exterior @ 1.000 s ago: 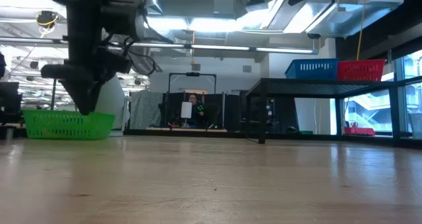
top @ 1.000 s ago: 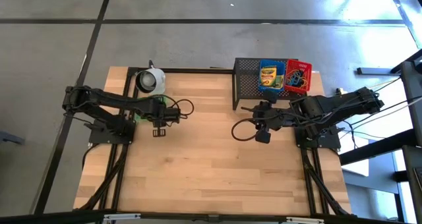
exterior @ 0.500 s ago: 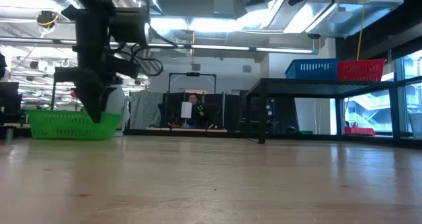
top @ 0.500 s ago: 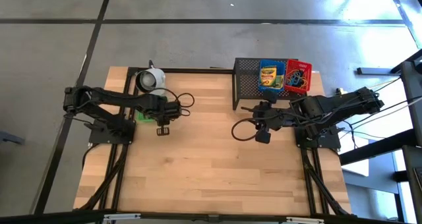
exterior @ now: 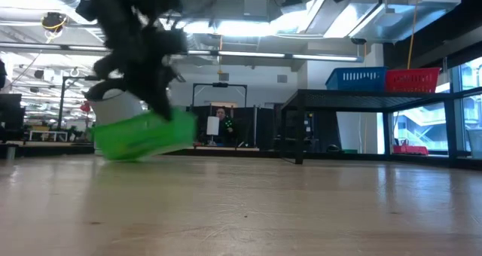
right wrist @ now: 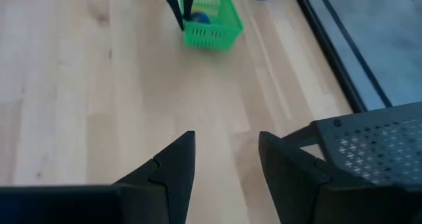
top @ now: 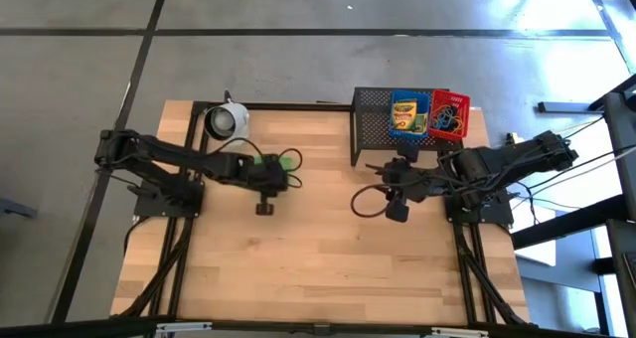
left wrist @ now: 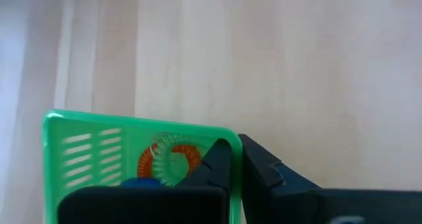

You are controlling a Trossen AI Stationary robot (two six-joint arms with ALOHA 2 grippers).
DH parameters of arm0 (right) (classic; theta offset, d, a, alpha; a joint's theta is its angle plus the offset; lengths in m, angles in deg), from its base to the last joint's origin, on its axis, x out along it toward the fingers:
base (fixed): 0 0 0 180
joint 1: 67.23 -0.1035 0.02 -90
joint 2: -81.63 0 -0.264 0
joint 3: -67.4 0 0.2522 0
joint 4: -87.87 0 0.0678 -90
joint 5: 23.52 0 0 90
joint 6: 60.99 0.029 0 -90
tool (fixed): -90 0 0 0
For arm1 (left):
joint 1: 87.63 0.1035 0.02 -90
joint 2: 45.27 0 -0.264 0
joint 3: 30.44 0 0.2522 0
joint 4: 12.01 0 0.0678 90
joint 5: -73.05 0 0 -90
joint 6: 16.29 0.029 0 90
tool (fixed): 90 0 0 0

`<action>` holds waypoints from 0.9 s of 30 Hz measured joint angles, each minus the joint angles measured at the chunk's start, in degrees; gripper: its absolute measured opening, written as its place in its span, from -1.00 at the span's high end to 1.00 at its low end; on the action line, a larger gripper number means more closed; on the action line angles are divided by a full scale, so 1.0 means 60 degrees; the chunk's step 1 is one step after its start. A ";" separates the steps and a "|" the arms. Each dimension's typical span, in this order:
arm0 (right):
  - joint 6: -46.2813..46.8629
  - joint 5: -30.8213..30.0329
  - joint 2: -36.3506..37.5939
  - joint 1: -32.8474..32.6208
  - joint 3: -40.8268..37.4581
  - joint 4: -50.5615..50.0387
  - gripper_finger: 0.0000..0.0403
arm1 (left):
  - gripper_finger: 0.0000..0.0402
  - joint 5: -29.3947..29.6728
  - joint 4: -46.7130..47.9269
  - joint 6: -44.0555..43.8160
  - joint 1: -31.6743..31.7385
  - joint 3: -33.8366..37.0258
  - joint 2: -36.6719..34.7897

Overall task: Pick & Place Office Desk Supplies
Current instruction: Put the green bin containing spring keychains on the shelf

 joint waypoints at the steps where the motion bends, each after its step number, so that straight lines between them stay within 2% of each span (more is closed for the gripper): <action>1: 0.0098 0.0000 0.0000 -0.0073 0.0000 0.0011 0.16 | 0.97 0.0000 -0.0408 0.0073 -0.0172 -0.0142 0.0100; 5: 0.0607 -0.0008 0.0000 -0.0396 0.0000 0.0039 0.16 | 0.97 -0.0022 -0.1335 0.0549 -0.0707 -0.0925 0.0834; 11: 0.1178 -0.0038 -0.0142 -0.0759 0.0003 0.0043 0.16 | 0.97 -0.0025 -0.1300 0.1524 -0.1321 -0.2708 0.2846; 17: 0.1361 -0.0035 -0.0365 -0.1113 0.0000 -0.0002 0.16 | 0.97 -0.0207 -0.1095 0.3456 -0.1883 -0.4313 0.4467; 23: 0.1388 0.0000 -0.0754 -0.1358 0.0000 0.0036 0.16 | 0.97 -0.0153 -0.0843 0.4851 -0.2069 -0.4627 0.4880; 27: 0.1389 0.0040 -0.0986 -0.1428 0.0000 0.0055 0.16 | 0.94 0.0400 -0.0749 0.4235 -0.2124 -0.4627 0.4877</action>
